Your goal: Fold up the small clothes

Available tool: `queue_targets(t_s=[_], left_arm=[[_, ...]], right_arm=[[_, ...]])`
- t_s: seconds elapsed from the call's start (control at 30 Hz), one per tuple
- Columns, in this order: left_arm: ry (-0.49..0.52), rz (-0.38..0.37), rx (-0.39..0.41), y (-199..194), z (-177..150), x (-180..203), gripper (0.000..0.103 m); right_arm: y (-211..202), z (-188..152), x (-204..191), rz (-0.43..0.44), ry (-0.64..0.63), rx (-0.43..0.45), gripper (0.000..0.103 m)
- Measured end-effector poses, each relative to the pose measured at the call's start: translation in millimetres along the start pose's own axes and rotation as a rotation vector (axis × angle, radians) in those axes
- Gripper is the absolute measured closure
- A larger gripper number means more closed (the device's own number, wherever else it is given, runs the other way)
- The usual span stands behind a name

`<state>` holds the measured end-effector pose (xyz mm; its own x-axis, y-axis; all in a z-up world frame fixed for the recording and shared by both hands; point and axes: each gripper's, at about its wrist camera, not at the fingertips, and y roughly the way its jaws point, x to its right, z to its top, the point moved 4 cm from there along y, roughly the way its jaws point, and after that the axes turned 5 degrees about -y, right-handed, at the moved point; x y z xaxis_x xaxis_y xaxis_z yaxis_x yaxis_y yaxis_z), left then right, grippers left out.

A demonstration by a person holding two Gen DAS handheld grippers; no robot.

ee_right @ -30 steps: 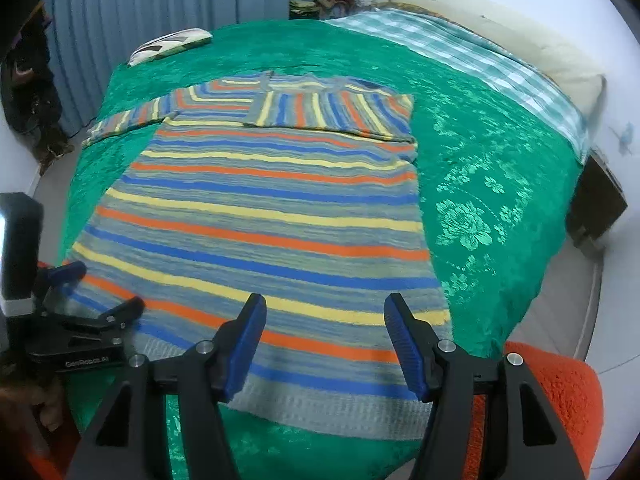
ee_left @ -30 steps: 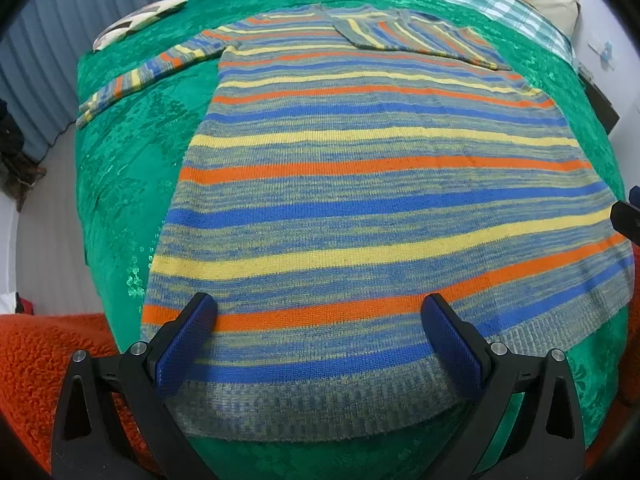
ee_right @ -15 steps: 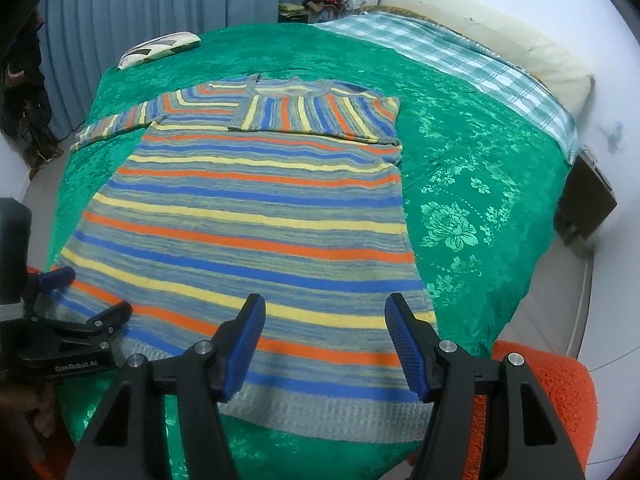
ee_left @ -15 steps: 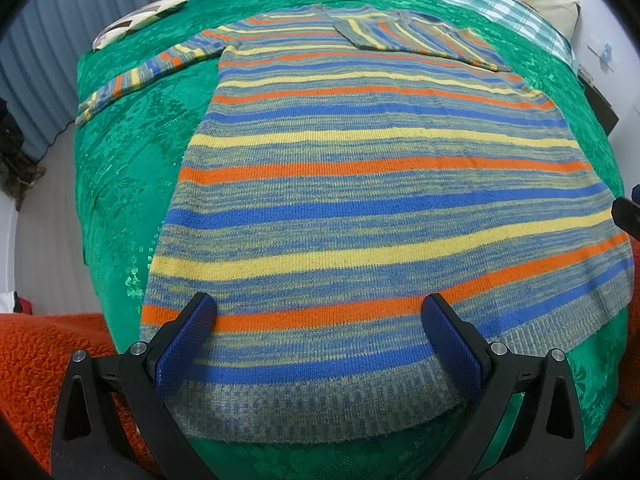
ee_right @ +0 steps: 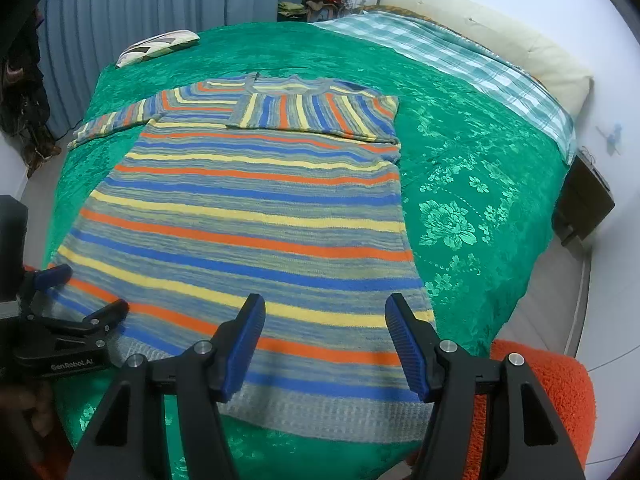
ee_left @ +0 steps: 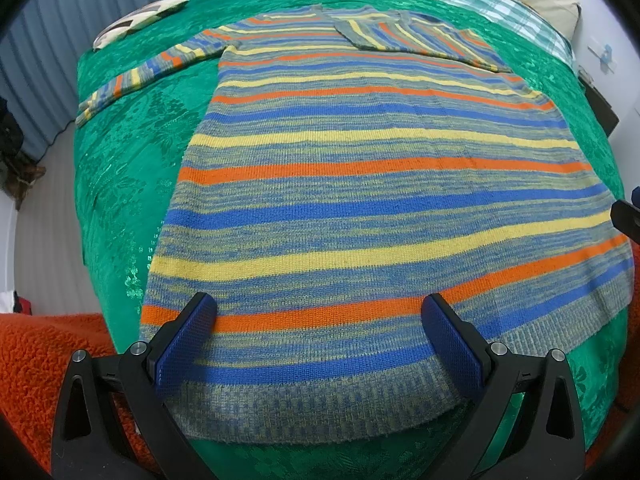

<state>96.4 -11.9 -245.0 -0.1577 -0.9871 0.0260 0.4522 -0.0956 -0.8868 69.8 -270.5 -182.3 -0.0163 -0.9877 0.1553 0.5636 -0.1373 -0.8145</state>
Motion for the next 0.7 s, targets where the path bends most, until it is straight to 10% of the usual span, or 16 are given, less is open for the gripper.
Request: queue_targets(t_s=[0.3, 0.47, 0.7], left_arm=[[-0.087, -0.088, -0.023, -18, 25, -27, 0.002], [-0.359, -0.205, 0.065, -32, 109, -138, 0.001], [-0.719, -0.116, 0.089, 35, 188, -311, 0.003]], right_arm=[[-4, 1, -4, 0.05, 0.004, 0.046, 0.04], [-11, 4, -9, 0.07, -0.013, 0.099, 0.04], [-3, 6, -20, 0.096, -0.05, 0.09, 0.04]])
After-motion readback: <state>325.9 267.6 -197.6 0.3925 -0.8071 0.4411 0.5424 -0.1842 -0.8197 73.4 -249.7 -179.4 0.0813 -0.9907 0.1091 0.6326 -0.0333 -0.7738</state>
